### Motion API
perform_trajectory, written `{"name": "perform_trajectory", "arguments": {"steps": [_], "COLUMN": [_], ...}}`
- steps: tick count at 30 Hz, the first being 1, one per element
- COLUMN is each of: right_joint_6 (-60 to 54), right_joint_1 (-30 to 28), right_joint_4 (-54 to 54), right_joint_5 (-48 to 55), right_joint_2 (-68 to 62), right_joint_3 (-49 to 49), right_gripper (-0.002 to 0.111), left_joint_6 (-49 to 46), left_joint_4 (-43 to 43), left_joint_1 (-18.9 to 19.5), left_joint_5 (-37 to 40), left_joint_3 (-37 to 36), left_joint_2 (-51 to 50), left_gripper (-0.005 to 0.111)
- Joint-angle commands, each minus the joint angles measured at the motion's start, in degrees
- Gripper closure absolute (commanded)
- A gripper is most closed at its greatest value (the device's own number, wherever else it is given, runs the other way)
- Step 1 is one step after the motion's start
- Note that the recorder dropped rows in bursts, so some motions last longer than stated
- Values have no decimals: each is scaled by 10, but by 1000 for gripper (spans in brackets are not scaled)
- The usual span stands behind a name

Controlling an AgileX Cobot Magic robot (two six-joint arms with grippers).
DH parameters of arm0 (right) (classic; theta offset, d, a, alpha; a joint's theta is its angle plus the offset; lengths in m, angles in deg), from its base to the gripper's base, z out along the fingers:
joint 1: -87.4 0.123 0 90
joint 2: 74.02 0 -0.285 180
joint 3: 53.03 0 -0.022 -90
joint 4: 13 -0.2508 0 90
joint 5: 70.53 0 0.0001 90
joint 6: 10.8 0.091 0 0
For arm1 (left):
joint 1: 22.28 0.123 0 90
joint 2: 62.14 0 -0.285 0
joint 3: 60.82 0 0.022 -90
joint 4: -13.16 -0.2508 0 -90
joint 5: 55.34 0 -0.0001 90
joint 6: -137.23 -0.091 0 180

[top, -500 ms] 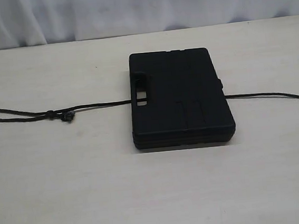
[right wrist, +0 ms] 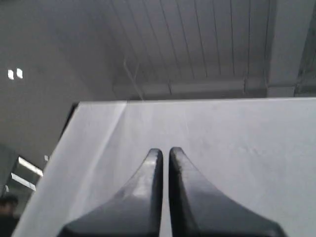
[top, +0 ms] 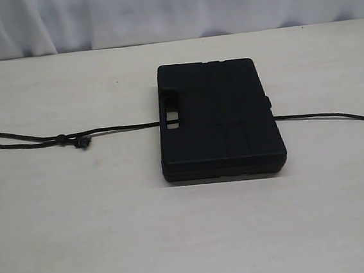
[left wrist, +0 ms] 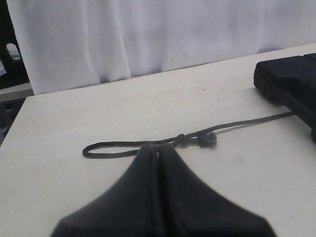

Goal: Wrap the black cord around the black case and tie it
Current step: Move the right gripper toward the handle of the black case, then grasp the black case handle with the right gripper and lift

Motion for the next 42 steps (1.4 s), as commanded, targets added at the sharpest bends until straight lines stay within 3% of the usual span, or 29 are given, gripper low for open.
{"name": "perform_trajectory", "arguments": {"steps": [1, 8, 13, 16, 23, 31, 37, 42], "right_joint_6": [97, 120, 123, 123, 47, -92, -52, 37], "right_joint_1": [-4, -4, -4, -4, -4, 6, 124, 211], "right_joint_4": [-12, 6, -25, -42, -78, -290, -226, -185], "right_joint_5": [12, 334, 610, 722, 953, 1061, 1005, 984], "right_joint_2": [1, -27, -147, -241, -453, -706, -855, -1038], "right_joint_3": [-43, -221, -372, -455, -612, -699, -701, -856], "right_gripper": [104, 100, 68, 52, 52, 54, 57, 57], "left_joint_6": [0, 0, 0, 0, 0, 0, 0, 0], "left_joint_4": [4, 4, 4, 3, 3, 3, 3, 3], "left_joint_1": [-5, -5, -5, -5, -5, -5, -5, -5], "left_joint_5": [-6, -6, -6, -6, -6, -6, -6, -6], "left_joint_3": [-1, -1, -1, -1, -1, -1, -1, -1], "left_joint_2": [1, 1, 1, 1, 1, 1, 1, 1], "left_gripper": [107, 107, 107, 107, 107, 107, 107, 107]}}
